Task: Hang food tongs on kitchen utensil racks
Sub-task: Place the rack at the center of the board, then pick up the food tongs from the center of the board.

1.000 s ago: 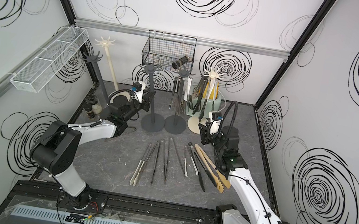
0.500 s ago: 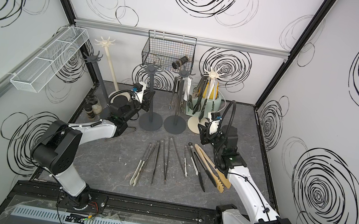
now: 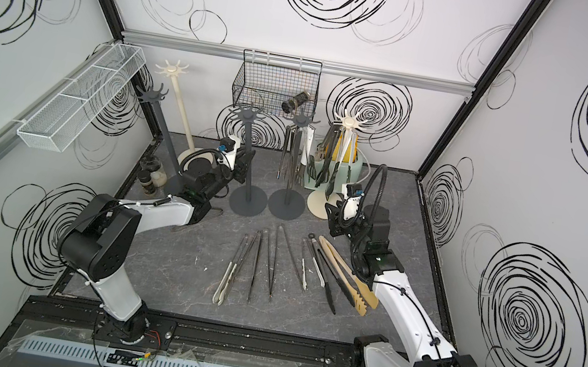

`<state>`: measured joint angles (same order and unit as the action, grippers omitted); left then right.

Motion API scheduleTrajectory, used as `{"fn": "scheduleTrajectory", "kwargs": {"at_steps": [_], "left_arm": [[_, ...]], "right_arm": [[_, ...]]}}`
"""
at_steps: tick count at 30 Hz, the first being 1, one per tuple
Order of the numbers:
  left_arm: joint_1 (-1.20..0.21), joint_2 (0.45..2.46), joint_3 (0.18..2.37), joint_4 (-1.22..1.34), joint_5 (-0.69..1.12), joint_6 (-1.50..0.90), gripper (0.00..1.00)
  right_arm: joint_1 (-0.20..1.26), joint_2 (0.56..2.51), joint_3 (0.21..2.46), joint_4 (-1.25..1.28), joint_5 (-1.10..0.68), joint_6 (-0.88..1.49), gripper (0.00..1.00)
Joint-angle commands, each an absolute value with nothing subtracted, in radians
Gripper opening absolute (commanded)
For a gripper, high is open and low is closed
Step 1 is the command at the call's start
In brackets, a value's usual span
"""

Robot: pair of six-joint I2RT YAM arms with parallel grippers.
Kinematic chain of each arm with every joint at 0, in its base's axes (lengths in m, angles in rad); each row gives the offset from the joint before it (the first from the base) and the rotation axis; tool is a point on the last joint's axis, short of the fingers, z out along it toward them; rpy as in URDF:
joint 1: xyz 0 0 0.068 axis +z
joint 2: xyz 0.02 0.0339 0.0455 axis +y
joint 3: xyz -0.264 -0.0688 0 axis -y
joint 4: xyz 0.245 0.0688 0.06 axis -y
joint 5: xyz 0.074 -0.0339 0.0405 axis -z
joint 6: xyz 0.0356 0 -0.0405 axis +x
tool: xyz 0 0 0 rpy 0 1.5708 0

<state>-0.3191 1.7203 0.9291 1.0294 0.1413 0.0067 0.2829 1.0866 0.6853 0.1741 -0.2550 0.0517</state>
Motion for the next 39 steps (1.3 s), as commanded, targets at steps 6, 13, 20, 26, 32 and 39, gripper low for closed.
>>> {"fn": "scheduleTrajectory", "kwargs": {"at_steps": [6,13,20,26,32,39], "left_arm": [[-0.314,1.639,0.877,1.156,0.094,0.001,0.55],[-0.316,1.513,0.828,0.999,0.05,0.024,0.6],[-0.326,1.329,0.797,0.696,-0.041,0.047,0.62],[-0.336,1.237,0.866,0.25,-0.131,-0.053,0.58],[-0.362,1.287,1.027,-0.167,-0.217,-0.131,0.6],[-0.295,1.481,1.165,-0.586,-0.178,0.018,0.68]], "right_arm": [[0.264,1.09,0.687,0.171,-0.248,0.082,0.41],[0.245,1.057,0.699,0.099,-0.212,0.133,0.41],[0.213,0.986,0.687,0.011,-0.151,0.194,0.48],[0.17,0.987,0.723,-0.096,-0.163,0.205,0.49],[0.152,0.934,0.719,-0.104,-0.209,0.215,0.5],[0.152,0.898,0.706,-0.096,-0.288,0.232,0.5]]}}
